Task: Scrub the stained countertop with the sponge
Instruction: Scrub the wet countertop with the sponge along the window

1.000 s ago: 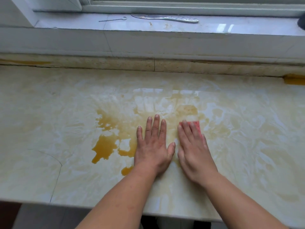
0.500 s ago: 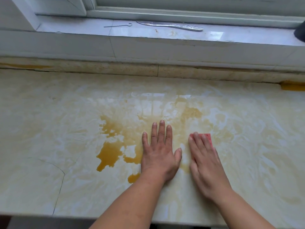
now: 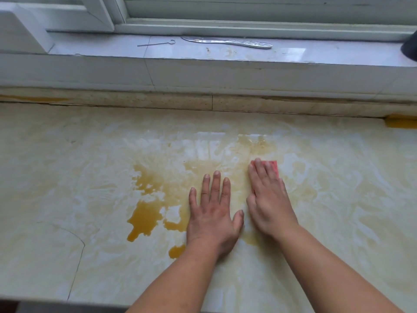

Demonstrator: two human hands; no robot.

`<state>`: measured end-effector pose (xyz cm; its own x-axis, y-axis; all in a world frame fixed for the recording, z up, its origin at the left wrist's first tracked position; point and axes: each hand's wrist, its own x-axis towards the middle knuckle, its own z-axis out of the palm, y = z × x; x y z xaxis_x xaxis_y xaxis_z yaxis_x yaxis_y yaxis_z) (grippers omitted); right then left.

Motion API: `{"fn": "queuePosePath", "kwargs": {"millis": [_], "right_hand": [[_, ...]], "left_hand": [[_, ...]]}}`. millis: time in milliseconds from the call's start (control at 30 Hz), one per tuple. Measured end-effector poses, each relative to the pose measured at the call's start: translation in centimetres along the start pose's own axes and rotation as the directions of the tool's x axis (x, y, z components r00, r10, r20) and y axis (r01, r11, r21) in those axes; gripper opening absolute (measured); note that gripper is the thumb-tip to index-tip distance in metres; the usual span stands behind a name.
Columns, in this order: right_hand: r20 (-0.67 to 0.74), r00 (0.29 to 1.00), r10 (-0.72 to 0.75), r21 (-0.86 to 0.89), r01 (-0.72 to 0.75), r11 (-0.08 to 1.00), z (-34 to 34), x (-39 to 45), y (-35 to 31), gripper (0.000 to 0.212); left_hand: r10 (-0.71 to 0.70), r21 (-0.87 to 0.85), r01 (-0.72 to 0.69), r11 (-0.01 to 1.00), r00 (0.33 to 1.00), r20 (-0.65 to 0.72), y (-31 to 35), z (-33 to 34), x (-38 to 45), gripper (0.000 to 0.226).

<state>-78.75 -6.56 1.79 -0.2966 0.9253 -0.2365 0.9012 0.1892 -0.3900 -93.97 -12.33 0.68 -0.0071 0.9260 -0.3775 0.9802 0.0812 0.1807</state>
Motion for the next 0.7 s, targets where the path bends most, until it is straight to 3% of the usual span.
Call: {"fn": "queuePosePath", "kwargs": {"millis": [100, 333, 533, 700], "right_hand": [[0.064, 0.998, -0.007, -0.011, 0.008, 1.000, 0.6, -4.5, 0.2, 0.080], [0.053, 0.998, -0.032, -0.022, 0.033, 0.999, -0.9, 1.9, 1.1, 0.075], [0.043, 0.996, -0.072, -0.029, 0.073, 0.997, 0.6, -8.9, 4.8, 0.076], [0.012, 1.000, 0.010, 0.017, -0.010, 1.000, -0.7, -3.1, 4.5, 0.076]], "left_hand": [[-0.007, 0.021, 0.007, 1.000, 1.000, -0.012, 0.0, 0.1, 0.0, 0.083], [-0.028, 0.061, 0.028, 0.998, 1.000, 0.012, 0.0, 0.0, 0.1, 0.082], [-0.037, 0.078, 0.037, 0.996, 0.999, -0.008, 0.0, 0.4, 0.2, 0.083], [-0.040, 0.075, 0.042, 0.996, 0.999, -0.031, 0.0, 0.7, 0.3, 0.084]]}}
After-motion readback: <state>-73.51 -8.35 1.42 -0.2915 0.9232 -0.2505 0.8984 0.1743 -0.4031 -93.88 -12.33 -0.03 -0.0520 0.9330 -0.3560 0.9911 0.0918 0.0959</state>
